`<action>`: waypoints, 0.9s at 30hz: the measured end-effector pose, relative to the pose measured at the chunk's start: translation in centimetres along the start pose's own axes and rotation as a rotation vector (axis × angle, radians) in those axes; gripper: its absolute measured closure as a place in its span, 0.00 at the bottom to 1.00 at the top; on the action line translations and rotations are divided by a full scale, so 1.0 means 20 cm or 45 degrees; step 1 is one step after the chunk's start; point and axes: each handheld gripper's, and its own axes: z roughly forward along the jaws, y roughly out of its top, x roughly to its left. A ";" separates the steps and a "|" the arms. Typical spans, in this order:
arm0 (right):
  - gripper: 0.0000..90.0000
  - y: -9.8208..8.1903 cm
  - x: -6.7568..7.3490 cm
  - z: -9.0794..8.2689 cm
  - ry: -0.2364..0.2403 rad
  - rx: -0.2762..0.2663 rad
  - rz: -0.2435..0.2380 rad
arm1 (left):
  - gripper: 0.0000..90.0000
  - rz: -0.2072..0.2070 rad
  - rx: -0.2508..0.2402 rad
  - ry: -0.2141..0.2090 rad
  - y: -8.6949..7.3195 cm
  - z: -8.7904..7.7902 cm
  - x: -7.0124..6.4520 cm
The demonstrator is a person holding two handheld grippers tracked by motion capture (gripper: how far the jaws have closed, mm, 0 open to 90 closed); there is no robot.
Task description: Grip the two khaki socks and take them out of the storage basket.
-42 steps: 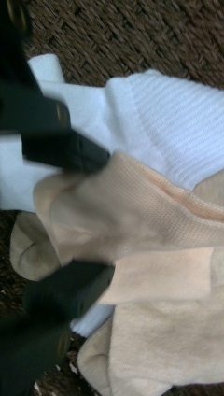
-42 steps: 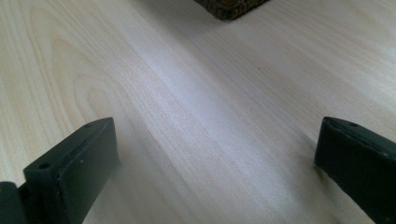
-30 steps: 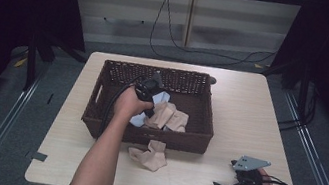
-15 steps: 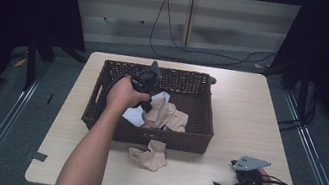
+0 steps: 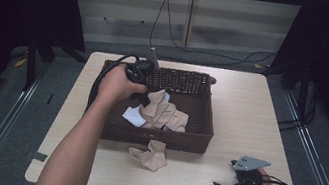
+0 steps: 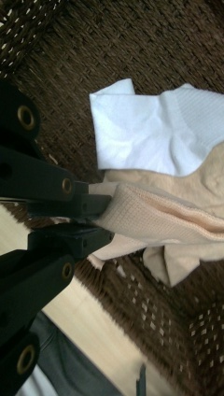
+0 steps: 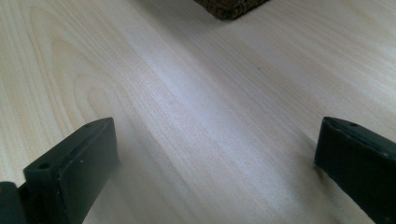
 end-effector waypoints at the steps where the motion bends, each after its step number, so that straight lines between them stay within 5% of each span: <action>1: 0.00 0.00 0.00 0.00 0.000 0.000 0.000 | 0.94 0.006 -0.001 0.000 0.00 -0.01 -0.01; 27: 0.00 0.00 0.00 0.00 0.000 0.000 0.000 | 0.94 0.124 -0.007 -0.009 -0.07 -0.25 -0.14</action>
